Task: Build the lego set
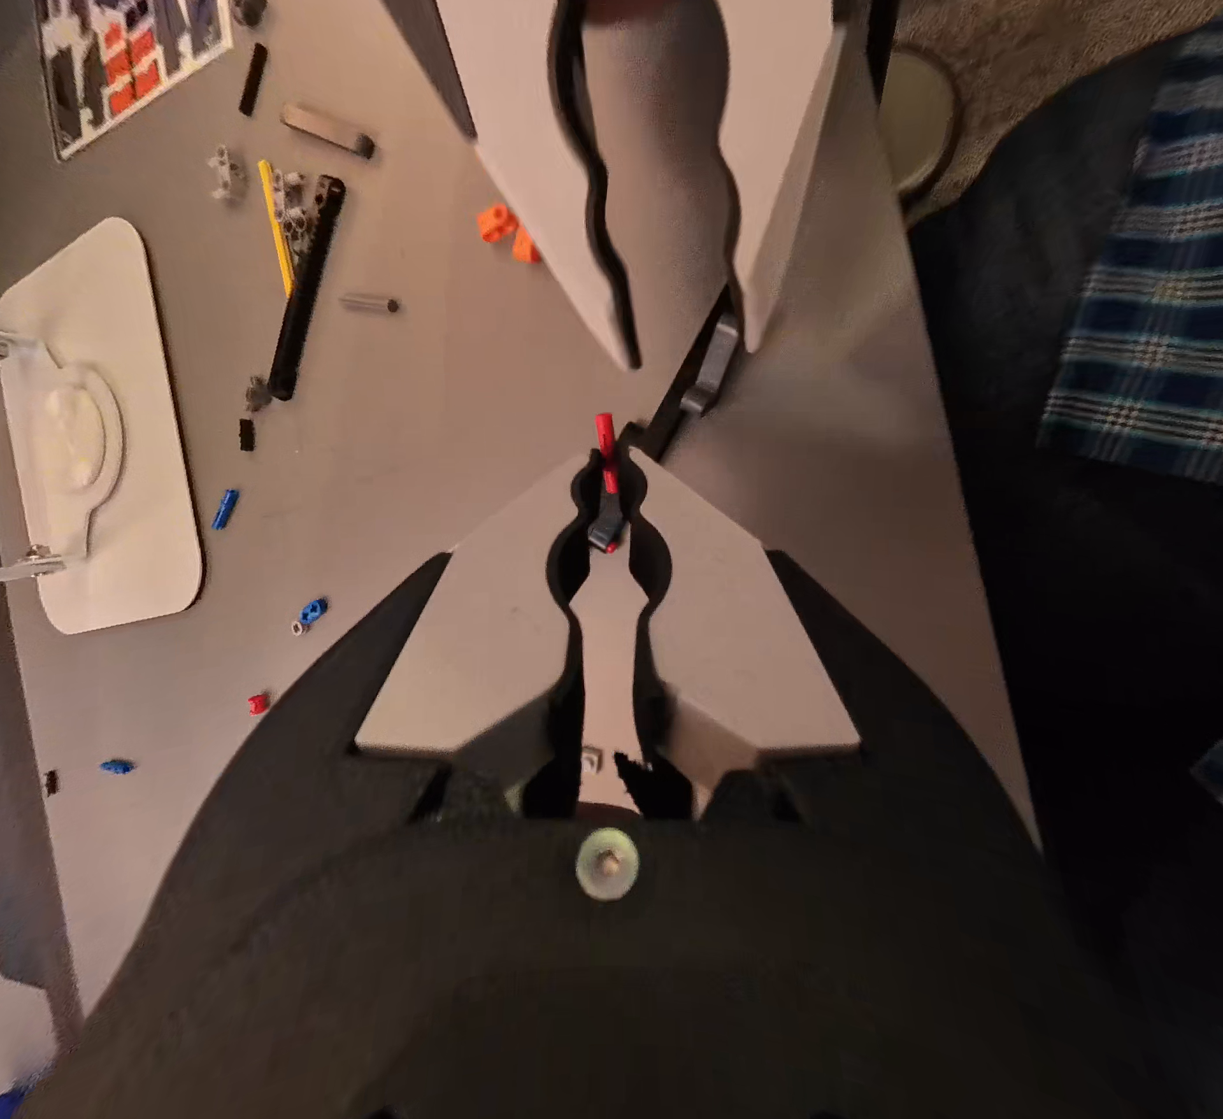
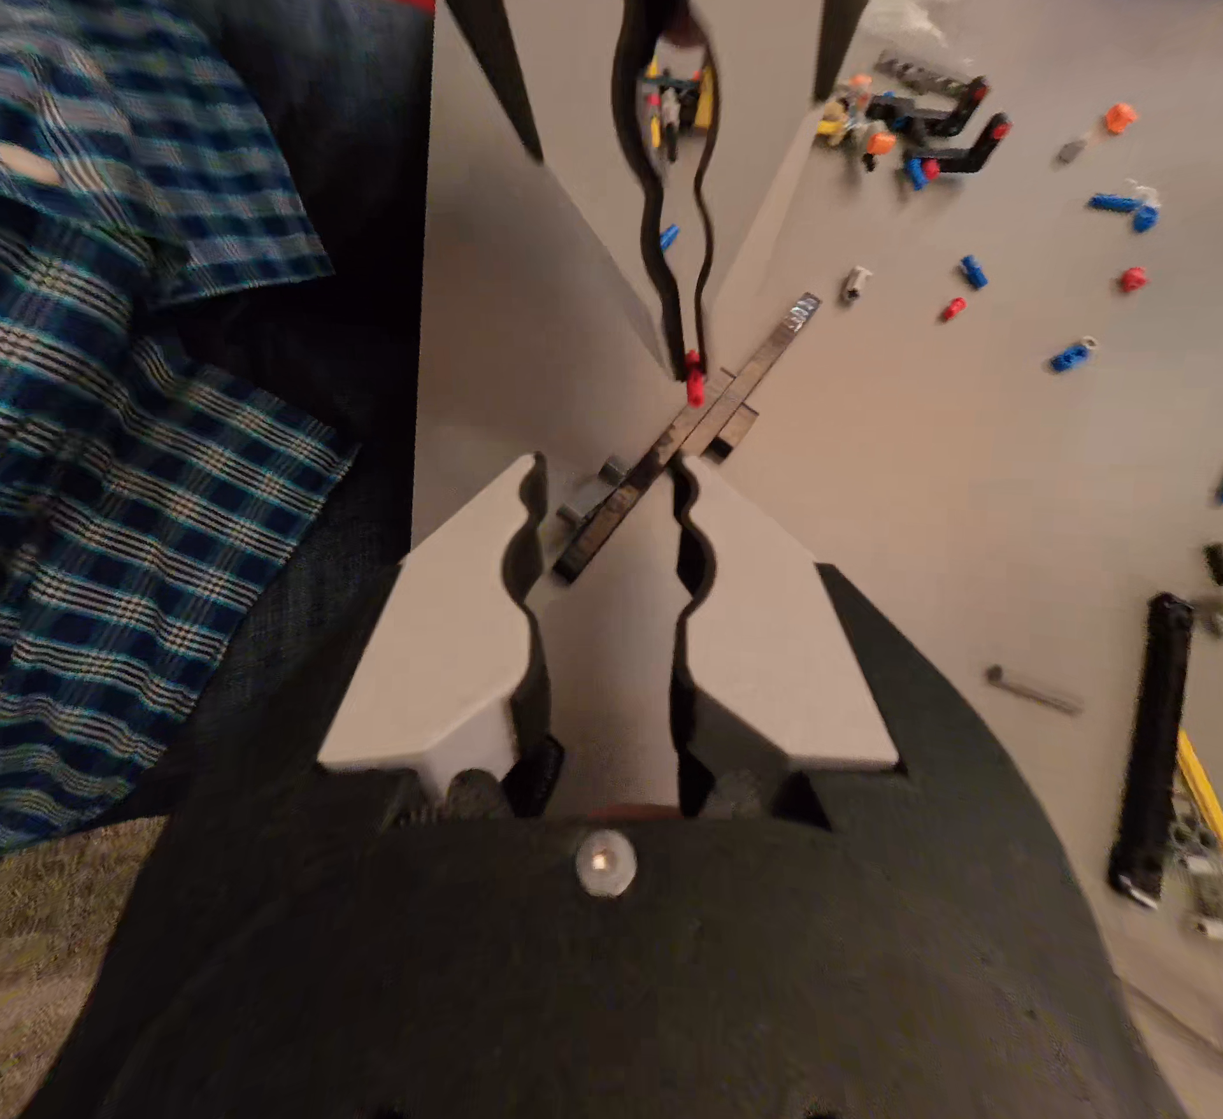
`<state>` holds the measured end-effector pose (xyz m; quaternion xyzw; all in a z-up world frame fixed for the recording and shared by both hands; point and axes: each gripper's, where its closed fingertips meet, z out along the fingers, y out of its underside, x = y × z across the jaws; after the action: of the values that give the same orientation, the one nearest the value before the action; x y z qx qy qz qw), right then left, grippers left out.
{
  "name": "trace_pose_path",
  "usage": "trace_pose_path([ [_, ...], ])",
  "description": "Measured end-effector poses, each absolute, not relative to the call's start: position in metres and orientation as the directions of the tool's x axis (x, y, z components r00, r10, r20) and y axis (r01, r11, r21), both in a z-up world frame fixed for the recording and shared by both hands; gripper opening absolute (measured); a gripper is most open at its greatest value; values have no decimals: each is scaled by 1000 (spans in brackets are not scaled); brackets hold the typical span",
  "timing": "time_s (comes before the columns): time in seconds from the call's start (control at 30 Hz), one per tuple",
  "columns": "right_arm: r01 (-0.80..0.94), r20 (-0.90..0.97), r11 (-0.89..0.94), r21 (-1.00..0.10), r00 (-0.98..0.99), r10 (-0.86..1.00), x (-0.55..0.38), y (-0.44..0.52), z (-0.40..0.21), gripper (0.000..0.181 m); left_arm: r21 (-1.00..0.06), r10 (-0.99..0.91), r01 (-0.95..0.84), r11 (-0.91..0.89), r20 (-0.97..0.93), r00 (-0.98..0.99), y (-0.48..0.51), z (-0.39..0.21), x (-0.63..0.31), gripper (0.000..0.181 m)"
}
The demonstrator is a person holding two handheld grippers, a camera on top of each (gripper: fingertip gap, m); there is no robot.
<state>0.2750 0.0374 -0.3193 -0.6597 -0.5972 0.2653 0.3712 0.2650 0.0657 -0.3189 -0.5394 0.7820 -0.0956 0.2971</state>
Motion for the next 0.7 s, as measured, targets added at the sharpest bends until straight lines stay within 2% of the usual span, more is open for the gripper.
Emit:
trace_pose_path([
  [0.07,587,106,-15,-810,172,979,276,36,-313,17,-436,-896,-802,408,-357,-262,68,-331,265,2],
  [0.23,671,142,-1,-742,159,977,276,29,-333,0,-420,-900,-811,408,-332,-281,62,-347,263,2],
  [0.7,641,6,-140,-755,221,975,276,27,-343,4,-450,-932,-827,337,-287,-224,60,-353,261,2],
])
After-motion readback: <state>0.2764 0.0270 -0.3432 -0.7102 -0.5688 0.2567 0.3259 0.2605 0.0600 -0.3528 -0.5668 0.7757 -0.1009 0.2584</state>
